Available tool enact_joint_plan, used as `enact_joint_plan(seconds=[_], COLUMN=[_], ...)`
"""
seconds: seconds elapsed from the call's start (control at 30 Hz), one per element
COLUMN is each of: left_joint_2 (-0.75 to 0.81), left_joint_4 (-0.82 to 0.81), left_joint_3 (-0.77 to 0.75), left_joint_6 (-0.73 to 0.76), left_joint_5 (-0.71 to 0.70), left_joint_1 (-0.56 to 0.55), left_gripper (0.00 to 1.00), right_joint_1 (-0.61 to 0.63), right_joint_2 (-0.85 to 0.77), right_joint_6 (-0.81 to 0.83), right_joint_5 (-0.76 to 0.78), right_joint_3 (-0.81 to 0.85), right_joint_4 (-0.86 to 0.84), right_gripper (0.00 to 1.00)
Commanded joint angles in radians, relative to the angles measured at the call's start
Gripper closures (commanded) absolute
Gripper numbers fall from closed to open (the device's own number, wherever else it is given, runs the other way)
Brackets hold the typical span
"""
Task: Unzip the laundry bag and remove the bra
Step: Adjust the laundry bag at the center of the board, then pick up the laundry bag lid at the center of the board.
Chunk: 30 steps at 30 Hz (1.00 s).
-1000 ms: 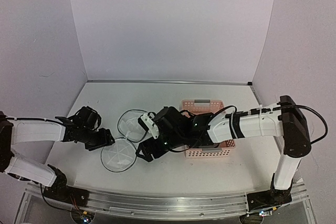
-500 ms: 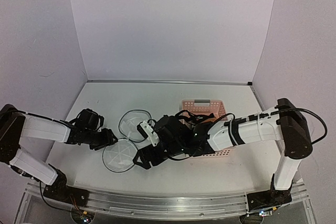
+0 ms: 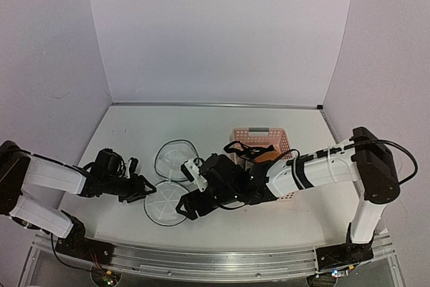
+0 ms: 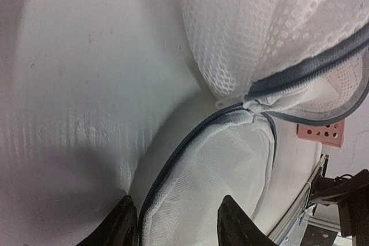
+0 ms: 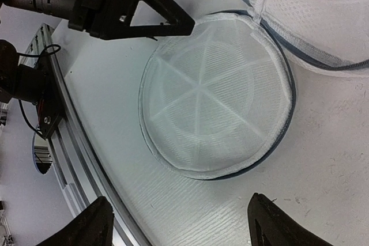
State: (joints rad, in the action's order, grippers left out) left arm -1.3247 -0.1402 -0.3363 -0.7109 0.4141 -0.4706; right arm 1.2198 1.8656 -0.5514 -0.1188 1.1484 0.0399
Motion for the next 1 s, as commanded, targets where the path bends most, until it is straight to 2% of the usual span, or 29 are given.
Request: enact_joint_plan(seconds=[0.0, 0.2, 0.53, 0.97], left_joint_2=[-0.002, -0.016, -0.068, -0.1], left_joint_4=[0.046, 0.0, -0.058, -0.111], left_joint_3=[0.072, 0.1, 0.112, 0.131], left_joint_6=[-0.05, -0.073, -0.092, -0.102], left_joint_5=[0.084, 0.09, 0.099, 0.109], left_joint_1=[-0.012, -0.031, -0.054, -0.06], left_gripper=[0.52, 0.53, 0.54, 0.56], right_joint_1=[0.0, -0.013, -0.057, -0.08], right_joint_2=[-0.019, 0.019, 0.106, 0.148], right_joint_6=[-0.025, -0.075, -0.171, -0.213], right_joint_5=[0.064, 0.119, 0.053, -0.034], right_joint_3=[-0.024, -0.053, -0.051, -0.081], right_joint_4=[-0.032, -0.032, -0.106, -0.218], right_gripper=[0.2, 0.21, 0.21, 0.21])
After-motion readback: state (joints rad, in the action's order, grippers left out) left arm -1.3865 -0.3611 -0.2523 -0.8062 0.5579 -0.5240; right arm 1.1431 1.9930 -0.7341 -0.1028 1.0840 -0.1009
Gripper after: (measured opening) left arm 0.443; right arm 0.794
